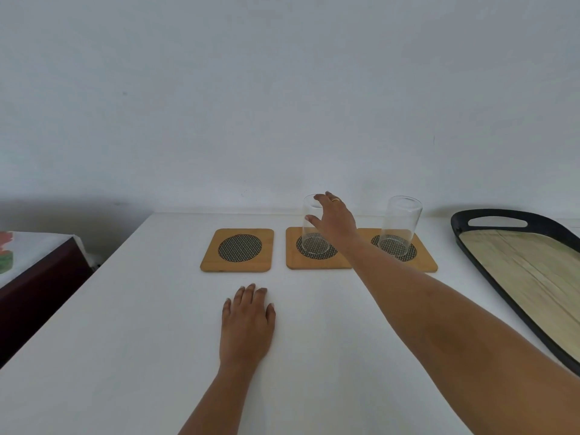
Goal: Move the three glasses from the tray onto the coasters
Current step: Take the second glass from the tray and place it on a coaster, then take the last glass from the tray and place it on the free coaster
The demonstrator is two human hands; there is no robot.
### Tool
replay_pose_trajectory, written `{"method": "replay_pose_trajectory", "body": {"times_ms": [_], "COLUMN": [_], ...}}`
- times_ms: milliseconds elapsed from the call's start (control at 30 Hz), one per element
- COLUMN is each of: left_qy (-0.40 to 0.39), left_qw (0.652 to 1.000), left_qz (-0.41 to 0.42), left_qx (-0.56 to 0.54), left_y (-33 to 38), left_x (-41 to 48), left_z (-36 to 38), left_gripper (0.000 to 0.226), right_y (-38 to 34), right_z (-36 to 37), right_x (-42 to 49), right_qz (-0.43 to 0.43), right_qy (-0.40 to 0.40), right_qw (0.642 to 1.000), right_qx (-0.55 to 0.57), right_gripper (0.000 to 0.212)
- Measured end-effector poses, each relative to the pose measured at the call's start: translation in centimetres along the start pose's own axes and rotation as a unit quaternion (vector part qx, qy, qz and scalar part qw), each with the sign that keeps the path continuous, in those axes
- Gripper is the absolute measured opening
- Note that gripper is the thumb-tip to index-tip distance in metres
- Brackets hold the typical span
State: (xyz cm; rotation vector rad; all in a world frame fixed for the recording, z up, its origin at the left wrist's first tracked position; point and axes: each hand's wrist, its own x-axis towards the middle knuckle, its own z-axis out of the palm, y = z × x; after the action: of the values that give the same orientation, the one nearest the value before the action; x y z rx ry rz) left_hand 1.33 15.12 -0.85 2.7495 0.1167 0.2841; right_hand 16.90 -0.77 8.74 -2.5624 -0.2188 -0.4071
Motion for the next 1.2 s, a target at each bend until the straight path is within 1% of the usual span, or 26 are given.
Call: {"method": "replay_pose_trajectory", "body": {"times_ms": [200, 300, 400, 500, 567, 633, 667, 733, 767, 867, 967, 1133, 1200], "left_qy": [-0.002, -0.002, 0.002, 0.001, -0.007, -0.015, -0.017, -0.022, -0.024, -0.035, -0.055, -0.101, -0.119], "left_qw": [1.0, 1.0, 1.0, 1.0, 1.0, 1.0, 1.0, 1.0, 1.0, 0.999, 0.996, 0.993, 0.991], "left_qz": [-0.001, 0.0, 0.0, 0.0, -0.002, -0.004, -0.004, -0.005, -0.006, -0.02, -0.026, 0.019, 0.033], "left_qx": [0.002, -0.001, 0.001, -0.002, 0.004, 0.008, 0.009, 0.01, 0.011, 0.033, 0.059, 0.056, 0.049], "left_y": [0.0, 0.0, 0.1, 0.2, 0.3, 0.4, 0.5, 0.7, 0.9, 1.7, 3.4, 7.0, 8.6], "left_x": [0.0, 0.0, 0.0, -0.1, -0.2, -0.2, -0.3, -0.4, -0.6, -1.4, -2.5, -3.1, -3.1], "left_z": [0.0, 0.0, 0.0, -0.1, -0.2, -0.4, -0.4, -0.5, -0.5, -0.2, 0.3, 1.2, 1.5], "left_gripper": [0.044, 0.044, 0.044, 0.044, 0.045, 0.046, 0.046, 0.047, 0.048, 0.051, 0.054, 0.054, 0.055], "right_y": [0.1, -0.1, -0.7, -0.7, -0.3, 0.4, 0.7, 1.6, 2.1, 3.3, 4.7, 8.4, 10.0], "right_z": [0.1, 0.4, 1.5, 2.7, 3.5, 4.2, 4.2, 4.3, 4.0, 2.9, 1.3, -2.7, -4.9], "right_x": [-0.2, -1.7, -4.6, -8.2, -10.3, -12.2, -12.9, -14.2, -14.7, -15.9, -17.1, -19.0, -19.6], "right_qz": [0.004, -0.009, -0.056, -0.101, -0.111, -0.097, -0.085, -0.033, -0.014, 0.004, 0.022, 0.084, 0.105], "right_qy": [-0.01, 0.028, 0.087, 0.097, 0.076, 0.03, 0.002, -0.091, -0.124, -0.168, -0.181, -0.162, -0.138], "right_qw": [0.999, 0.996, 0.989, 0.983, 0.981, 0.985, 0.988, 0.99, 0.988, 0.982, 0.978, 0.976, 0.975], "right_qx": [-0.038, -0.08, -0.109, -0.117, -0.137, -0.141, -0.131, -0.099, -0.09, -0.089, -0.098, -0.122, -0.142], "right_gripper": [0.056, 0.058, 0.053, 0.047, 0.05, 0.052, 0.052, 0.052, 0.053, 0.057, 0.058, 0.056, 0.054]}}
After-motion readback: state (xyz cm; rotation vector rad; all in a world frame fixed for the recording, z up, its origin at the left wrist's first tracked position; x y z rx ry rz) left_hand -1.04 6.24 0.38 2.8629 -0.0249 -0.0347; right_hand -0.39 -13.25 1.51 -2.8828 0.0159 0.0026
